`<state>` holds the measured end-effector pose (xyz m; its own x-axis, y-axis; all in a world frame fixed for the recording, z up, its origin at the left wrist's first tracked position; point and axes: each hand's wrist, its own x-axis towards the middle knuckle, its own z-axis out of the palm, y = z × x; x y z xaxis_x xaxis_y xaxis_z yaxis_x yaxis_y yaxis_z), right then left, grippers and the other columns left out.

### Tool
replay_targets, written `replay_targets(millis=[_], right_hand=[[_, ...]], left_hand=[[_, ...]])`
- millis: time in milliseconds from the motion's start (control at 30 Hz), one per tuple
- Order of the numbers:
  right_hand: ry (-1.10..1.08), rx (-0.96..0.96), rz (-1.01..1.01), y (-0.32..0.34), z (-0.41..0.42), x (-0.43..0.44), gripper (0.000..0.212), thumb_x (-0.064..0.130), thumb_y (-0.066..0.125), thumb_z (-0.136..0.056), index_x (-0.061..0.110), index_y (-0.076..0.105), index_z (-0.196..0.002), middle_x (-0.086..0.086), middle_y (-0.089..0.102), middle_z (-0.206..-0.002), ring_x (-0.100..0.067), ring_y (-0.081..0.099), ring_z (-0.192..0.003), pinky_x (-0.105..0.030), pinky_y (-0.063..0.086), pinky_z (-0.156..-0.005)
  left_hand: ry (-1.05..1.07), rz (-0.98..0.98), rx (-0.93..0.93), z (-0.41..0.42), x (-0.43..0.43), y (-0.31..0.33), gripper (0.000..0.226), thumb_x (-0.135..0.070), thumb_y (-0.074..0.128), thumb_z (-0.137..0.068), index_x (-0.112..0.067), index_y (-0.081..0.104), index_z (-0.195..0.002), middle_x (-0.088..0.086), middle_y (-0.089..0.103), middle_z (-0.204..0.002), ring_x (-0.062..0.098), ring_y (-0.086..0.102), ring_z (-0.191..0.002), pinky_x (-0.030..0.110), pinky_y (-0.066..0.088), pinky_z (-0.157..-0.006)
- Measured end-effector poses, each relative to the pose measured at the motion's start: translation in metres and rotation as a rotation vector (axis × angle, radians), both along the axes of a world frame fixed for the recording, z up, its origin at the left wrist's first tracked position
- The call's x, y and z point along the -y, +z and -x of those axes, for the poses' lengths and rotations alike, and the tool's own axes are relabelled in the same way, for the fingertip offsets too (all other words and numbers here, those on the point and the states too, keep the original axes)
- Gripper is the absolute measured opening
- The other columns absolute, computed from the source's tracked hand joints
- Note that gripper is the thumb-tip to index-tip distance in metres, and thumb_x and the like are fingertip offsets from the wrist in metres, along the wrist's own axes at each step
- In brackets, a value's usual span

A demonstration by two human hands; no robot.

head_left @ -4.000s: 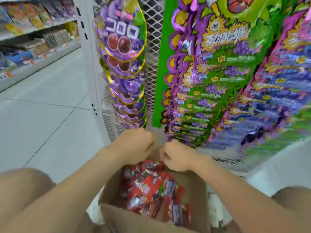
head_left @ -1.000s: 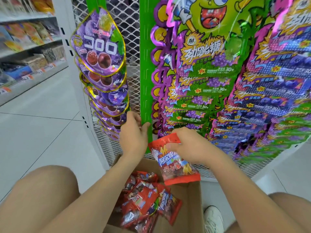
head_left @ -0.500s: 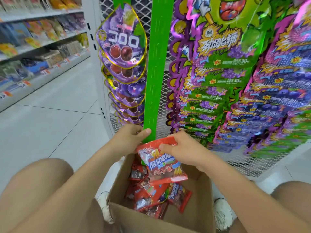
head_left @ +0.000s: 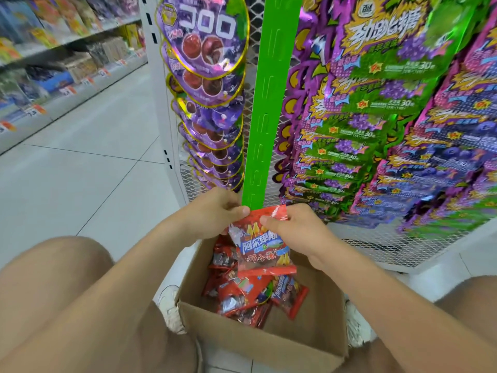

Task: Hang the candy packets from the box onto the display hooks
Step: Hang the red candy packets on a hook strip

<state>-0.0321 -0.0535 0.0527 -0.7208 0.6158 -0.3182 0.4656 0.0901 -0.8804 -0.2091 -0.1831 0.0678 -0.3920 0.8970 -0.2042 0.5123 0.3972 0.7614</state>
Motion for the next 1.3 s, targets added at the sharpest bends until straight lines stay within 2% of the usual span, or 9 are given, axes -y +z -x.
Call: replay_targets(millis=[100,233,367,433,633,800,967,1133,1300], right_hand=[[-0.05,-0.006,0.019,-0.006,-0.001,0.001,0.037,0.036,0.071,-0.1,0.003,0.062,-0.085,-0.007,0.048,-0.074,-0.02,0.048,-0.068,-0.035,0.038,-0.067],[-0.039,-0.045,0.002,-0.002,-0.004,0.006,0.034,0.038,0.068,-0.102,0.007,0.06,-0.091,0.0,0.049,-0.067,-0.02,0.051,-0.068,-0.042,0.046,-0.072],[-0.069,-0.079,-0.003,-0.001,-0.003,0.016,0.05,0.047,0.063,-0.102,0.004,0.062,-0.128,-0.009,0.067,-0.125,-0.024,0.062,-0.118,-0.052,0.047,-0.109],[-0.08,-0.079,-0.024,-0.004,-0.002,0.02,0.056,0.061,0.062,-0.095,0.012,0.065,-0.124,-0.013,0.069,-0.124,-0.026,0.065,-0.117,-0.052,0.052,-0.105],[-0.146,-0.077,0.046,-0.015,-0.004,0.021,0.037,0.042,0.061,-0.105,0.006,0.066,-0.113,-0.006,0.065,-0.091,-0.02,0.062,-0.086,-0.043,0.054,-0.09],[-0.138,0.002,0.044,-0.017,-0.004,0.017,0.053,0.056,0.065,-0.096,0.008,0.065,-0.119,-0.013,0.071,-0.11,-0.027,0.068,-0.103,-0.039,0.051,-0.086],[-0.039,0.165,-0.045,-0.027,-0.013,0.023,0.041,0.031,0.073,-0.098,0.021,0.051,-0.064,0.013,0.038,-0.045,-0.01,0.037,-0.041,-0.024,0.03,-0.048],[-0.023,0.081,-0.139,-0.019,-0.018,0.016,0.036,0.03,0.067,-0.102,-0.003,0.063,-0.091,-0.007,0.051,-0.074,-0.02,0.049,-0.067,-0.035,0.038,-0.066],[0.132,0.072,-0.272,0.0,-0.027,0.014,0.024,0.032,0.066,-0.103,0.01,0.069,-0.096,-0.014,0.07,-0.087,-0.027,0.062,-0.071,-0.045,0.054,-0.073]], left_hand=[[0.031,0.034,0.056,-0.002,-0.001,-0.005,0.039,-0.042,0.064,-0.103,-0.004,0.073,-0.103,0.025,0.073,-0.104,0.042,0.071,-0.095,0.062,0.058,-0.094],[0.09,0.056,0.214,-0.011,-0.005,-0.005,0.032,-0.029,0.062,-0.108,0.001,0.072,-0.101,0.019,0.077,-0.107,0.033,0.073,-0.103,0.062,0.058,-0.098],[0.158,0.062,0.331,-0.022,-0.009,-0.006,0.032,-0.018,0.059,-0.11,0.009,0.062,-0.095,0.035,0.07,-0.11,0.04,0.072,-0.104,0.063,0.057,-0.099],[0.181,0.067,0.353,-0.026,-0.01,-0.004,0.031,-0.014,0.056,-0.11,0.015,0.062,-0.101,0.038,0.069,-0.114,0.038,0.07,-0.101,0.065,0.055,-0.1],[0.194,0.116,0.355,-0.027,-0.013,-0.005,0.02,-0.018,0.058,-0.11,-0.005,0.071,-0.103,0.022,0.076,-0.116,0.036,0.072,-0.114,0.055,0.059,-0.101],[0.215,0.089,0.381,-0.029,-0.014,-0.008,0.018,-0.015,0.059,-0.109,-0.005,0.07,-0.098,0.019,0.078,-0.104,0.03,0.074,-0.101,0.047,0.061,-0.096],[0.204,0.041,0.292,-0.03,-0.013,-0.01,0.017,-0.021,0.059,-0.109,-0.01,0.07,-0.102,0.022,0.074,-0.106,0.028,0.071,-0.096,0.043,0.056,-0.089],[0.114,-0.018,0.112,-0.031,-0.011,-0.009,0.022,-0.024,0.064,-0.1,-0.003,0.071,-0.103,0.027,0.074,-0.102,0.031,0.065,-0.08,0.059,0.057,-0.088],[0.123,0.018,0.204,-0.032,-0.011,-0.007,0.034,-0.04,0.061,-0.103,-0.008,0.072,-0.106,0.024,0.076,-0.107,0.039,0.074,-0.096,0.06,0.055,-0.1]])
